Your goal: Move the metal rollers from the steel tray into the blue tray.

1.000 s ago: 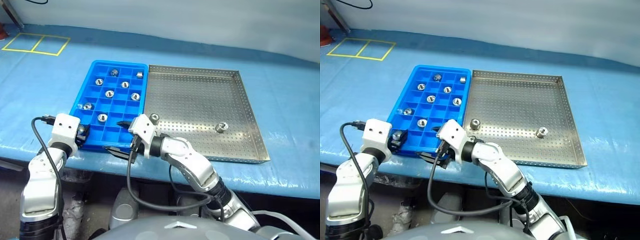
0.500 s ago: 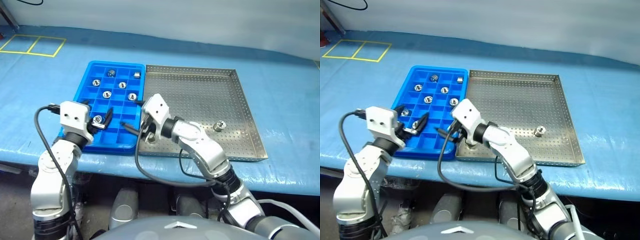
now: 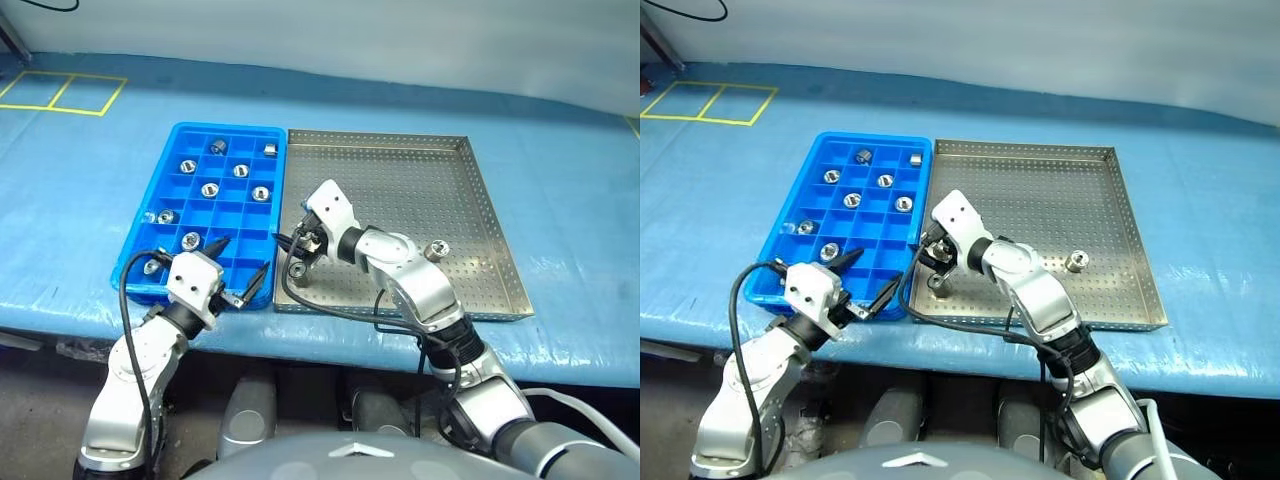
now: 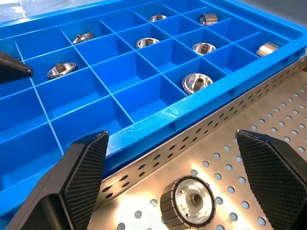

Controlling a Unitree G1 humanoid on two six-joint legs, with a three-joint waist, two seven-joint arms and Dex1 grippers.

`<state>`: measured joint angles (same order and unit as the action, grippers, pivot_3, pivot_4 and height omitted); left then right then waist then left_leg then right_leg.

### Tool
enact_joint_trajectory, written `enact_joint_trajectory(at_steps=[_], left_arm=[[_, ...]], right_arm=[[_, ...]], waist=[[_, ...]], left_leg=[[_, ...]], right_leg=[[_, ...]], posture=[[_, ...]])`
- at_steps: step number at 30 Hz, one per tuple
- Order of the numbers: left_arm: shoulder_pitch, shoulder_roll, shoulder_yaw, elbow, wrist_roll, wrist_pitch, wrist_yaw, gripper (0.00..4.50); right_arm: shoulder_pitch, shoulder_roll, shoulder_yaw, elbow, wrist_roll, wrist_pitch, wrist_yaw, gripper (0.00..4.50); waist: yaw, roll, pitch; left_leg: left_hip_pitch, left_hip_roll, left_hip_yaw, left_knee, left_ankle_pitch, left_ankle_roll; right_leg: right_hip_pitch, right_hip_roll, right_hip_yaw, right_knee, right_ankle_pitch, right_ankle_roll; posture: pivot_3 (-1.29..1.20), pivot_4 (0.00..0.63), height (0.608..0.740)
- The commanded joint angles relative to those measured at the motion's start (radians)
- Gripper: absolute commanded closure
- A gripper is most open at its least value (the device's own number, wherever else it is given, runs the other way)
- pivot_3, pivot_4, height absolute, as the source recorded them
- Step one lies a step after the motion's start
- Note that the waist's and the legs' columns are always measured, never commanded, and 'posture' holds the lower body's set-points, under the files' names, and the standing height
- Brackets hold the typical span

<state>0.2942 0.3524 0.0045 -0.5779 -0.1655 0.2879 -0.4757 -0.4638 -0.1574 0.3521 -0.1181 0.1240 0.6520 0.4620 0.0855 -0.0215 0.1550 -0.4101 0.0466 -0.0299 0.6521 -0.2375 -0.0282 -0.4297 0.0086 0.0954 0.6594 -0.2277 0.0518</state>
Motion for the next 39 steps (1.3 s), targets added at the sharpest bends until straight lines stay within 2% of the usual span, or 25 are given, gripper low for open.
enact_joint_trajectory(at_steps=[1,8,17,24,27,33,34,39], left_arm=[[0.029,0.031,-0.030,0.001,0.006,-0.063,-0.041,0.29],[0.037,0.058,-0.029,0.003,-0.002,-0.093,-0.068,0.29],[0.039,0.065,-0.022,0.004,-0.007,-0.098,-0.073,0.29],[0.029,0.065,-0.026,0.009,-0.017,-0.095,-0.075,0.29],[0.023,0.064,-0.034,0.011,-0.015,-0.093,-0.074,0.26],[0.023,0.063,-0.038,0.014,-0.013,-0.090,-0.069,0.26],[0.025,0.062,-0.036,0.014,-0.014,-0.090,-0.067,0.26],[0.045,0.052,-0.010,0.013,-0.020,-0.106,-0.052,0.26]], right_arm=[[-0.013,-0.024,-0.040,0.008,0.005,-0.022,0.021,0.00],[-0.036,-0.083,-0.039,0.080,0.033,0.055,0.117,0.00],[-0.054,-0.037,-0.038,0.196,0.025,0.036,0.140,0.00],[-0.098,0.002,-0.078,0.305,0.012,-0.003,0.102,0.00],[-0.107,0.012,-0.100,0.344,0.009,-0.024,0.082,0.62],[-0.092,0.001,-0.114,0.325,0.008,-0.031,0.085,2.56],[-0.086,-0.002,-0.118,0.308,0.011,-0.031,0.085,2.69],[-0.070,0.005,-0.142,0.205,0.017,-0.037,0.054,2.69]], waist=[[0.000,0.001,0.000],[-0.002,0.002,0.001],[-0.001,0.002,0.001],[-0.001,0.002,0.001],[0.000,0.002,0.001],[-0.001,0.002,0.002],[-0.001,0.003,0.002],[-0.002,0.003,0.002]], left_leg=[[0.000,0.000,0.000,0.000,0.000,0.000],[0.000,0.000,0.001,0.000,0.000,0.000],[0.000,0.000,0.000,-0.002,0.000,0.000],[0.000,0.000,0.001,-0.001,0.000,0.000],[0.000,0.000,0.000,-0.001,0.000,0.000],[0.000,0.000,0.001,-0.001,0.000,0.000],[0.000,0.000,0.001,-0.001,0.000,0.000],[0.000,0.000,0.000,-0.002,0.000,0.000]], right_leg=[[0.000,0.000,0.000,0.000,0.000,0.000],[0.000,0.000,0.000,0.000,0.000,0.000],[-0.001,0.000,0.000,0.000,0.000,0.000],[0.000,0.000,0.000,0.000,0.000,0.000],[0.000,0.000,0.000,0.000,0.000,0.000],[0.000,0.000,0.000,0.000,0.000,0.000],[0.000,0.000,0.000,0.000,0.000,0.000],[-0.001,0.000,0.000,0.000,0.000,0.000]], posture=[[0.28,0.150,0.740],[0.28,0.150,0.740],[0.29,0.150,0.740],[0.29,0.150,0.740],[0.29,0.150,0.740],[0.28,0.150,0.740],[0.28,0.150,0.740],[0.29,0.150,0.740]])
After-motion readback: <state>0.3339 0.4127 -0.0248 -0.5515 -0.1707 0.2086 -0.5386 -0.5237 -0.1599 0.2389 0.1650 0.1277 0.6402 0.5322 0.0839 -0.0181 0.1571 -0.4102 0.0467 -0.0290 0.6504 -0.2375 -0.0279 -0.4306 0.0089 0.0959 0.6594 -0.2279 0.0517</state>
